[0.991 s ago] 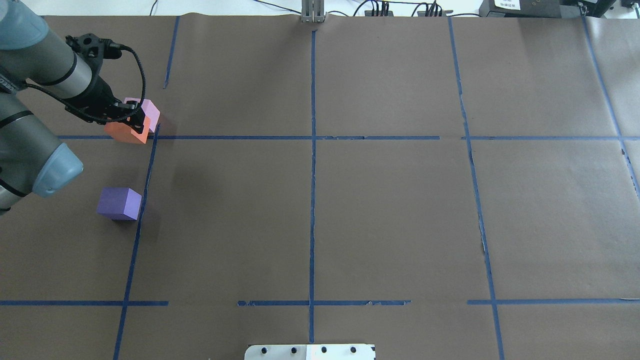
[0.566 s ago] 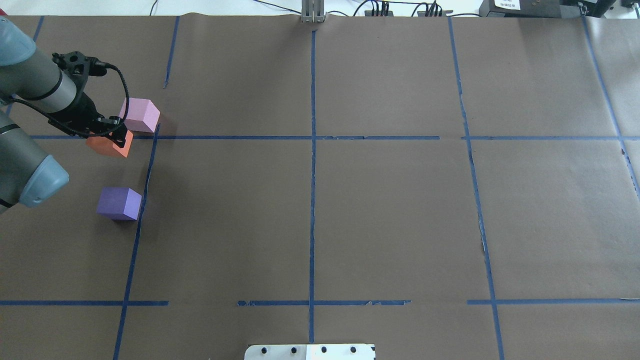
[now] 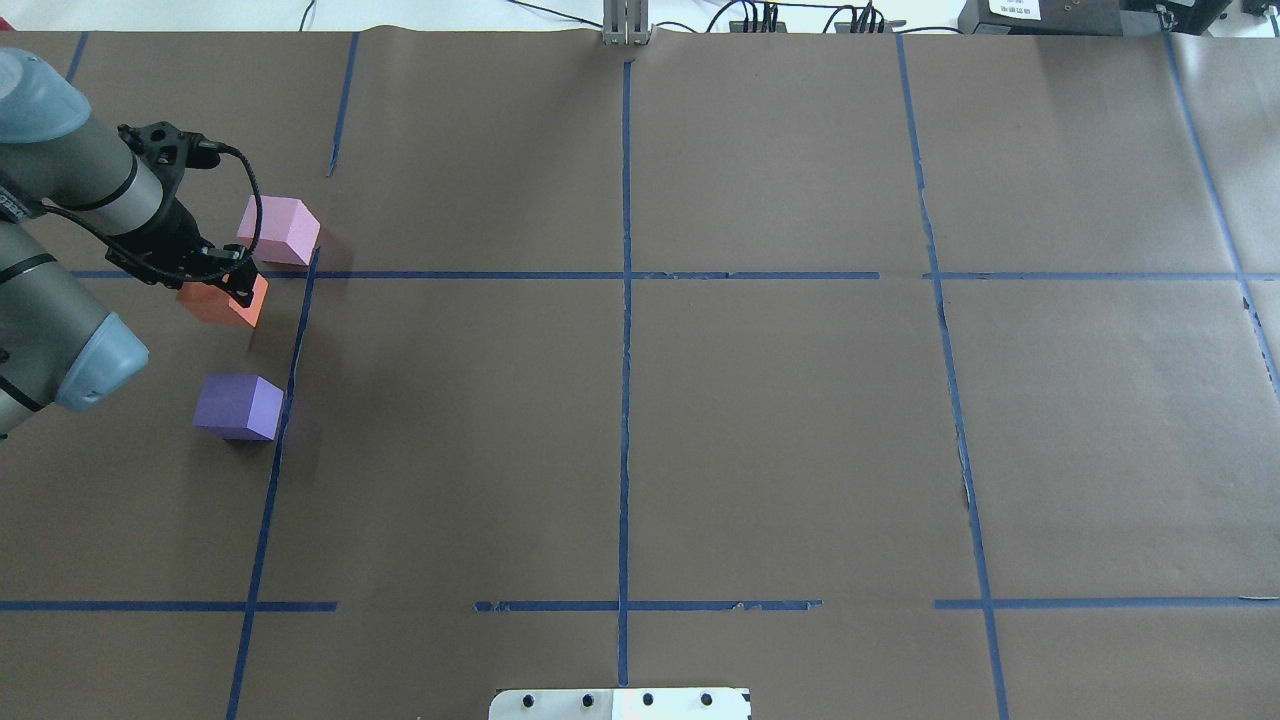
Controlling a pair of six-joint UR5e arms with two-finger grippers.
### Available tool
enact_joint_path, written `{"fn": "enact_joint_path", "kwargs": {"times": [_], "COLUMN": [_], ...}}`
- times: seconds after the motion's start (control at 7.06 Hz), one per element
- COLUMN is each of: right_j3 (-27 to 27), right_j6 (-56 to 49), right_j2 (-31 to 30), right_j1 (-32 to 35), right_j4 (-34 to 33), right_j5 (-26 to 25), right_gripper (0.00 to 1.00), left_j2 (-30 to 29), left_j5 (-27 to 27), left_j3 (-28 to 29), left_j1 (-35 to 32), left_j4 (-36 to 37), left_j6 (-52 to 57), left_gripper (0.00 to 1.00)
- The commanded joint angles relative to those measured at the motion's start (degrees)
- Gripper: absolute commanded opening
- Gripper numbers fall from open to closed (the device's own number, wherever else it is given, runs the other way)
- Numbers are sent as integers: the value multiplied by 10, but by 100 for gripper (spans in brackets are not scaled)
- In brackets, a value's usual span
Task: Arrange blocks in a line
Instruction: 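Lower the orange cube between the lilac and purple cubes, open the left gripper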
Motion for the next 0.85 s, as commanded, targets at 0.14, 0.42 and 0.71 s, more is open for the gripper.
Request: {"fn": "enact_joint_path", "kwargs": {"times": [0.14, 0.42, 0.71], "right_j3": [0, 0, 0], "right_j6": [0, 0, 0], "right_j2": [0, 0, 0], "right_j1": [0, 0, 0], "right_j4": [0, 0, 0], "right_j5": [0, 0, 0], "right_gripper": [100, 100, 100], "left_j2": [-14, -14, -16], "left_j5": [-25, -43, -52], "left_j3": [24, 34, 53], "left_j1": [1, 1, 6], "left_j4": [-6, -15, -33], "left_j6": [0, 0, 0], "left_gripper": [27, 28, 28]}}
